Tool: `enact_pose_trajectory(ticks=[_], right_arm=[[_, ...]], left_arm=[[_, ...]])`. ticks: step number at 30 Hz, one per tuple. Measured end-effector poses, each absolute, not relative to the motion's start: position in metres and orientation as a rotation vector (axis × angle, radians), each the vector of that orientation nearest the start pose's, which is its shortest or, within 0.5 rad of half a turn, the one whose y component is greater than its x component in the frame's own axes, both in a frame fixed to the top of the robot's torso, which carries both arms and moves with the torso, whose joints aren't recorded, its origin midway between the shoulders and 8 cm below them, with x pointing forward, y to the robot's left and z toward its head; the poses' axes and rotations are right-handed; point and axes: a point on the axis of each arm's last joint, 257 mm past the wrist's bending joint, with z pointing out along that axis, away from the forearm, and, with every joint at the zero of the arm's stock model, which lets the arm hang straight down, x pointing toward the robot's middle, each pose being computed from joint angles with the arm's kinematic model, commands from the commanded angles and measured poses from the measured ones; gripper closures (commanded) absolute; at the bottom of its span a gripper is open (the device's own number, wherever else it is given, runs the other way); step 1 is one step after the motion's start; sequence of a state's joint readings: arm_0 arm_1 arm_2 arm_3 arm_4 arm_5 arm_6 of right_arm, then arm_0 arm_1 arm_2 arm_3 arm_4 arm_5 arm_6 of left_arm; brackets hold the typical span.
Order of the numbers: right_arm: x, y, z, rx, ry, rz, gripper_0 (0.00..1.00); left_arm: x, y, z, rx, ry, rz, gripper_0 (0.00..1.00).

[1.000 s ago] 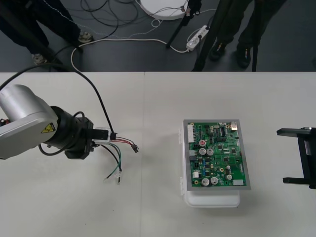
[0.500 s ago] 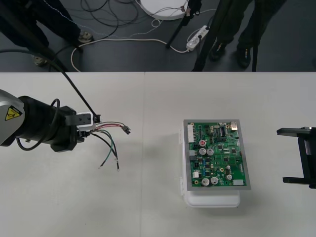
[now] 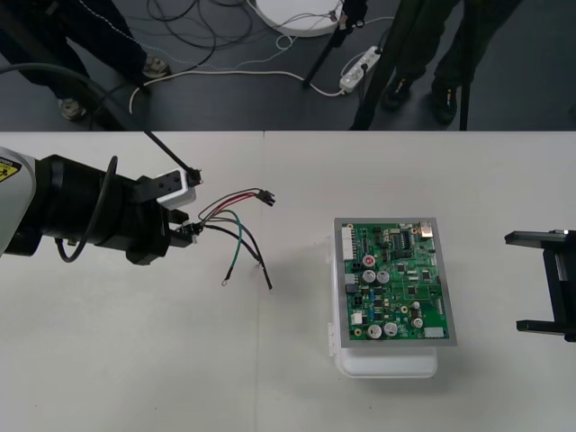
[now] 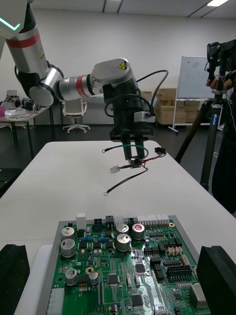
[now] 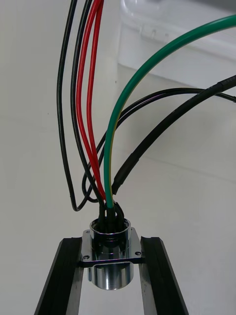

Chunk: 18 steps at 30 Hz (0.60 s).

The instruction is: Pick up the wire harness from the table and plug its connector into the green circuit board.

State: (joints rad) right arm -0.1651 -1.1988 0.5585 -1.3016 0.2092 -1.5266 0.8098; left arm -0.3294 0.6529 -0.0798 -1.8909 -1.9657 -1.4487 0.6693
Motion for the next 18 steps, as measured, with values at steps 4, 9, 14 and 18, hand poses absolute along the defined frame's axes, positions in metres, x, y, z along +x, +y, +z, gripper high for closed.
enact_pose_trajectory(ticks=[4,9,14,18], right_arm=[[0.306,-0.246,-0.138,-1.27,0.969,0.895,0.0],[0.306,-0.246,-0.138,-1.269,0.968,0.896,0.0],[0.306,-0.245,-0.136,-1.263,0.966,0.898,0.0],[0.305,-0.244,-0.134,-1.259,0.963,0.907,0.0]], left_arm=[[0.426,0.134,-0.199,1.521,1.831,-0.38,1.0],[0.424,0.109,-0.192,1.483,1.791,-0.452,1.0],[0.426,0.087,-0.182,1.457,1.751,-0.491,1.0],[0.429,0.07,-0.172,1.448,1.713,-0.504,1.0]])
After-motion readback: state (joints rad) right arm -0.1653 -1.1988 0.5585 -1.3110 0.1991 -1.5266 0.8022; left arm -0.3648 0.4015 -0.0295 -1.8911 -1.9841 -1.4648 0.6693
